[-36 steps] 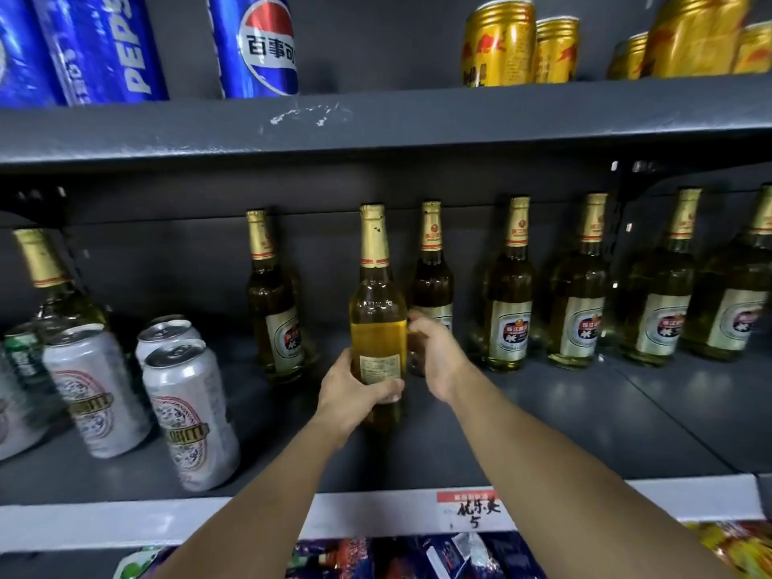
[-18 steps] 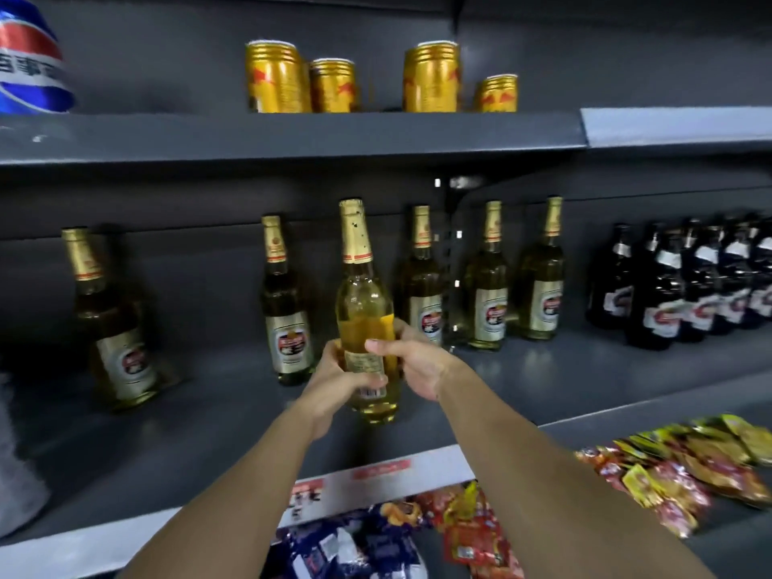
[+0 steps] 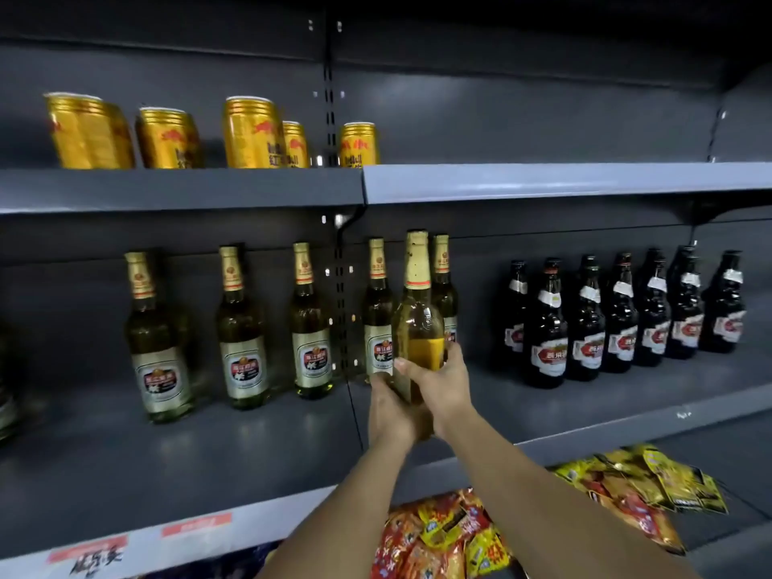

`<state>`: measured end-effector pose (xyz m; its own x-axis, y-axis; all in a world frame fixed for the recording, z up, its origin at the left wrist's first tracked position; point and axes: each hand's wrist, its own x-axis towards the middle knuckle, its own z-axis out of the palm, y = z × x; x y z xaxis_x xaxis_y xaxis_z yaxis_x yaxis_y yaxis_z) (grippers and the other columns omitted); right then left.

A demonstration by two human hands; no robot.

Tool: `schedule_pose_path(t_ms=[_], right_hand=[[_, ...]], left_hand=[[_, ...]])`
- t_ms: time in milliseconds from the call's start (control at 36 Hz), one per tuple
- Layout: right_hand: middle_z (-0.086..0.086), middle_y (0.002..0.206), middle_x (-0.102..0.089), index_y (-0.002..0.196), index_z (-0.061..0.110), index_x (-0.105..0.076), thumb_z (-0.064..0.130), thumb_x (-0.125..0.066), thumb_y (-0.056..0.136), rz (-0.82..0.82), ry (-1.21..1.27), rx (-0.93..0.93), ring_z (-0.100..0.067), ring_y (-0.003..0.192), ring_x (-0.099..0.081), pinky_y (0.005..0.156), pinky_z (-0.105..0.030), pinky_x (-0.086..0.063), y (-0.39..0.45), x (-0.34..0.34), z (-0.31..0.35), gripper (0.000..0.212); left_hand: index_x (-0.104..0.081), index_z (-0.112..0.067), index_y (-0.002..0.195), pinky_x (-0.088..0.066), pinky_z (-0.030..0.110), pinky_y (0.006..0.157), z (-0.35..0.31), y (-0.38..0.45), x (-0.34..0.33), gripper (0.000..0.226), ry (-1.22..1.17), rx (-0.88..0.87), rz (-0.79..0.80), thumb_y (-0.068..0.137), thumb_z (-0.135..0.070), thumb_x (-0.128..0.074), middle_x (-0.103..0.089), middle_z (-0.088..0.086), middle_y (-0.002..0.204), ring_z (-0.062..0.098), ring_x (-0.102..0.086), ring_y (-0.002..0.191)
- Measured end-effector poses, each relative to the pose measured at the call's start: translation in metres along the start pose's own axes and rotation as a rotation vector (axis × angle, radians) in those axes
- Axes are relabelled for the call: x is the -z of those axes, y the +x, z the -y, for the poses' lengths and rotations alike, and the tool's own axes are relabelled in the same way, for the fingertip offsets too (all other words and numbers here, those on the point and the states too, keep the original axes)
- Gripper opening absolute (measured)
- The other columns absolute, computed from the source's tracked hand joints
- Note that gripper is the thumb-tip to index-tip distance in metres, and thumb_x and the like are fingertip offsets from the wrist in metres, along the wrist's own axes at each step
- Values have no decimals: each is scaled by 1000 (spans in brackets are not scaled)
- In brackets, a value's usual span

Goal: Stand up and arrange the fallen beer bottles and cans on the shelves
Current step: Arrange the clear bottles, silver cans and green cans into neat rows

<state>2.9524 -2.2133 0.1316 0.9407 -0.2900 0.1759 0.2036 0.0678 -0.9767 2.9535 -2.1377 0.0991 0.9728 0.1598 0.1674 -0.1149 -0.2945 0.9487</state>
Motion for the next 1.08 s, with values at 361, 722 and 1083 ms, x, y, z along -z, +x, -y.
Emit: schedule_pose_path(t_ms=[361,722,1083], right_hand=[[-4,115,-56,134,27,-33,18,-78,70,175,-312,-16,-21,112,-55,89,-39,-53,62,74,-1,78],[9,120,-56,125,27,-41,31,-85,67,-44,-432,37,-17,106,-59,93,-41,-50,86,91,-26,73],[1,134,-41,143,23,-30,39,-81,71,19,-637,125,-19,128,-40,103,-39,-41,88,106,-46,90]], left_hand=[[-58,-34,119,-53,24,83,-9,38,-53,51,-273,6,357,77,-15,-79,-70,-10,105,8,-64,102],[-49,-29,126,-48,24,93,-11,47,-94,48,-152,30,327,87,-12,-70,-61,-6,124,11,-58,112],[-49,-33,129,-53,35,95,-1,52,-105,55,36,8,163,81,-17,-70,-66,-8,113,10,-62,103]])
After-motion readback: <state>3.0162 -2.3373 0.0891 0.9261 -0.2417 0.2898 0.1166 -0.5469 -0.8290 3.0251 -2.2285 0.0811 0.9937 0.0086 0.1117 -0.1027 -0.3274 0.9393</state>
